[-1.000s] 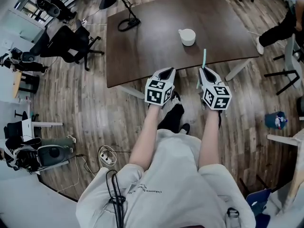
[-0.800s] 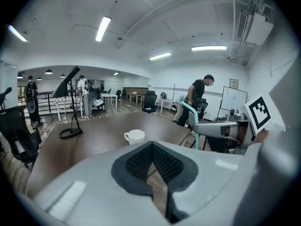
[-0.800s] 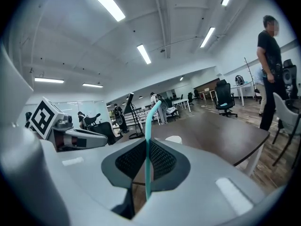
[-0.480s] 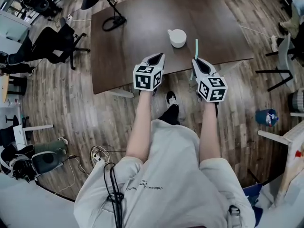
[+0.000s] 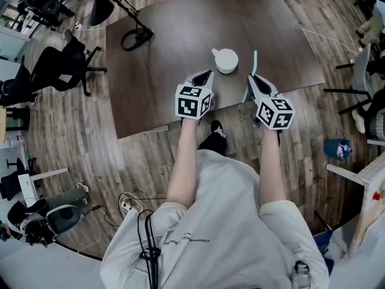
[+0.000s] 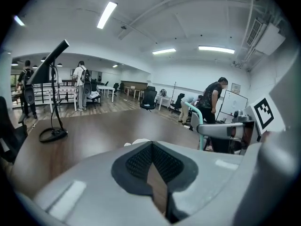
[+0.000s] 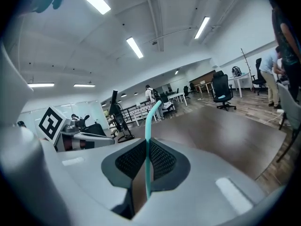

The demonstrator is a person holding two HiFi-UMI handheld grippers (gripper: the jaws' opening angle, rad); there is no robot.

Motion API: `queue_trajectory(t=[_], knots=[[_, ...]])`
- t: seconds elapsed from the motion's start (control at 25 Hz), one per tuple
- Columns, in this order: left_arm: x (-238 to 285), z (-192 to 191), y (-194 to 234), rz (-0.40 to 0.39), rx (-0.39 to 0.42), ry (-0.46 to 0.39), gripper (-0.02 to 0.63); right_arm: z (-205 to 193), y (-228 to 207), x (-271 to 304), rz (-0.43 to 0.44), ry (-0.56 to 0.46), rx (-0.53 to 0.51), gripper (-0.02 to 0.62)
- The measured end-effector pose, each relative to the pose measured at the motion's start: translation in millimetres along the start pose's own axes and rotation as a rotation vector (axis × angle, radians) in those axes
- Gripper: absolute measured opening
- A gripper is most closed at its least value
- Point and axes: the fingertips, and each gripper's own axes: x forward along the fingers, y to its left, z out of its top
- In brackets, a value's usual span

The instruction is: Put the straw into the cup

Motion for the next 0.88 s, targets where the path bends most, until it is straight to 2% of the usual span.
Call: queue_trajectory(t=[0.08,0.24,0.44,0.68,0.88], knots=[[17,5,11,-0.007,0.007,0.009,0.002,5,-8,18,-0.007,0.005,0.007,0.048],[57,25,36,-0.022,-0.068,-0.004,0.002,14,-18,62,0.02,0.067,-0.01,0.048],[87,46,51,-0.043,-0.084,-0.001,0.002,29,-35,93,0.025,0.044,0.092,0.048],[99,29,65,-0.052,-0.089,0.053,0.002,41,-47,110,0.01,-0.01,0.136,0.048],[102,18,63,-0.046,-0.078,0.076,0.002,54,-50,126,0.042,-0.051,0.099,0.047]])
